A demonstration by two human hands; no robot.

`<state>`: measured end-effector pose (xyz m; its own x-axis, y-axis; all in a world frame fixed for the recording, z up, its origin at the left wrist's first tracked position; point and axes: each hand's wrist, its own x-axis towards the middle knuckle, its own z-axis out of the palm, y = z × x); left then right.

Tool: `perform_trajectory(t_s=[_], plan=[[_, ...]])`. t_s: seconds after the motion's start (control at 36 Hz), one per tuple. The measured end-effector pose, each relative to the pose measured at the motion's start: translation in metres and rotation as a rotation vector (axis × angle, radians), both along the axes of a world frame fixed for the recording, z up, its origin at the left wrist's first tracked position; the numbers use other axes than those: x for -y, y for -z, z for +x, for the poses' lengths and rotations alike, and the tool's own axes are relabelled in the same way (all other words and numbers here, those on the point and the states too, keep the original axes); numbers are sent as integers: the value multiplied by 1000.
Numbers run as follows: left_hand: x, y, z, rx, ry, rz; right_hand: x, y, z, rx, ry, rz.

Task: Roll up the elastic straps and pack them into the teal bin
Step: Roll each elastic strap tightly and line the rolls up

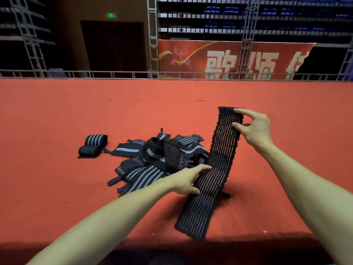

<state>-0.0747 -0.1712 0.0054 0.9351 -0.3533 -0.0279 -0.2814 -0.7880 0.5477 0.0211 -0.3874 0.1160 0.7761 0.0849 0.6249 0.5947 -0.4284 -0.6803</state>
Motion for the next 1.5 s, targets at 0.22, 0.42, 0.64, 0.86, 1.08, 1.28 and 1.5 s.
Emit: perform_trajectory(t_s=[0.22,0.42,0.64,0.86,1.08,1.28,1.5], plan=[[-21,-7,33,206,-63,204,-1,28,15,-27,-4,-11],[-58,-17,76,246,-187,465,-2,38,22,-28,-24,-12],[-77,-6,82,187,-308,578,-4,42,23,-48,-60,-11],[-89,-8,77,241,-299,335,-15,46,22,-34,-101,-19],[-100,-48,50,340,-196,-87,-22,40,24,-3,-110,6],[-115,-114,26,427,-267,-361,-39,9,13,24,-156,64],[-135,-178,-17,593,-382,-543,-67,-48,2,80,-209,197]])
